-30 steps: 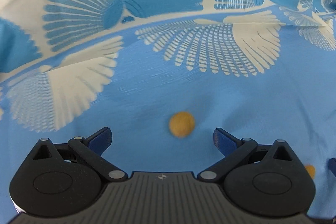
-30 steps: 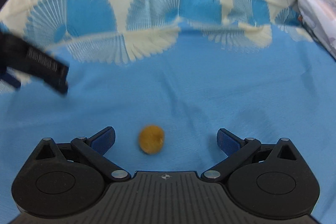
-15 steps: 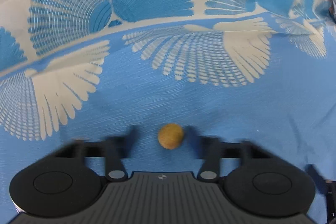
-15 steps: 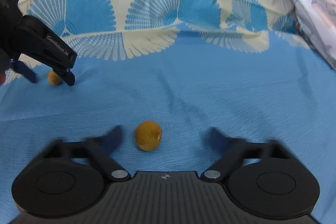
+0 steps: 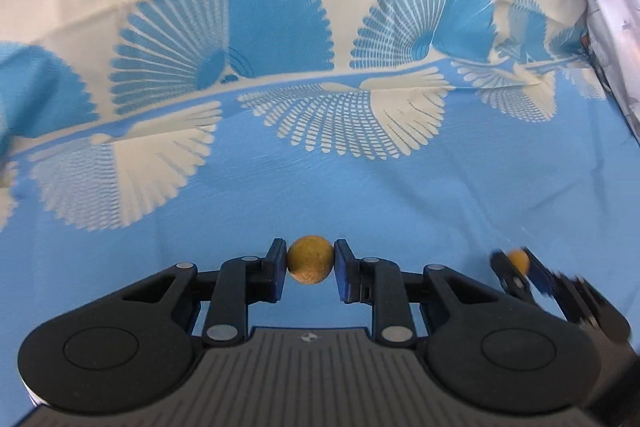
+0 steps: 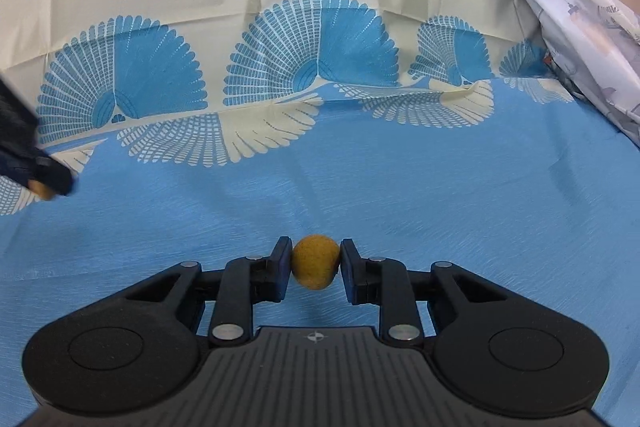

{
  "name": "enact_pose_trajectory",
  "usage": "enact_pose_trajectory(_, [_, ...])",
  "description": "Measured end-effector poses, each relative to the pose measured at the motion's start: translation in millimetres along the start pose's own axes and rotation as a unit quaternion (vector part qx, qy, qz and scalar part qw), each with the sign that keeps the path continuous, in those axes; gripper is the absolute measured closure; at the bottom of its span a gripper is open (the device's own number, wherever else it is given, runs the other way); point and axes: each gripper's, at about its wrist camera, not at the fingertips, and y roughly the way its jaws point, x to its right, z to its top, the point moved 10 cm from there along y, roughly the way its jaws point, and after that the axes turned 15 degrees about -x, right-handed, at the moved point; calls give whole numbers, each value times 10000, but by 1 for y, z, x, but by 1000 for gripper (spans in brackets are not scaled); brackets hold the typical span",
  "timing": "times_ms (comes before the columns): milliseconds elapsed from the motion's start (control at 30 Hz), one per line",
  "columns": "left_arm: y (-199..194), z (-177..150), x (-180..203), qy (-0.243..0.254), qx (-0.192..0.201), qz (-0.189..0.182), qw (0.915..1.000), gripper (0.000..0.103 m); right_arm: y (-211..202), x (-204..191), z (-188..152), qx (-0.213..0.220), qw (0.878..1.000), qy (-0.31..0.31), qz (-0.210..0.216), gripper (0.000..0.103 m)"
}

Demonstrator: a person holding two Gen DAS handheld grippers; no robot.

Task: Organize fruits
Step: 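Carry both held longans over the blue plate with both tools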

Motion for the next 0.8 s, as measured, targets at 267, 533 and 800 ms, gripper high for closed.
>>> enact_pose_trajectory(267, [-93, -76, -23, -354, -59, 655, 9972, 75, -55, -2, -4, 255, 9995, -150, 119, 76])
enact_pose_trajectory(533, [-175, -185, -59, -655, -347, 930, 9929, 75, -182, -22, -38, 273, 9939, -628, 863, 76])
enact_pose_trajectory(800, [-251, -296, -91, -1059, -251, 1073, 9883, 75, -312, -73, -115, -4, 9726, -1580, 1704, 76])
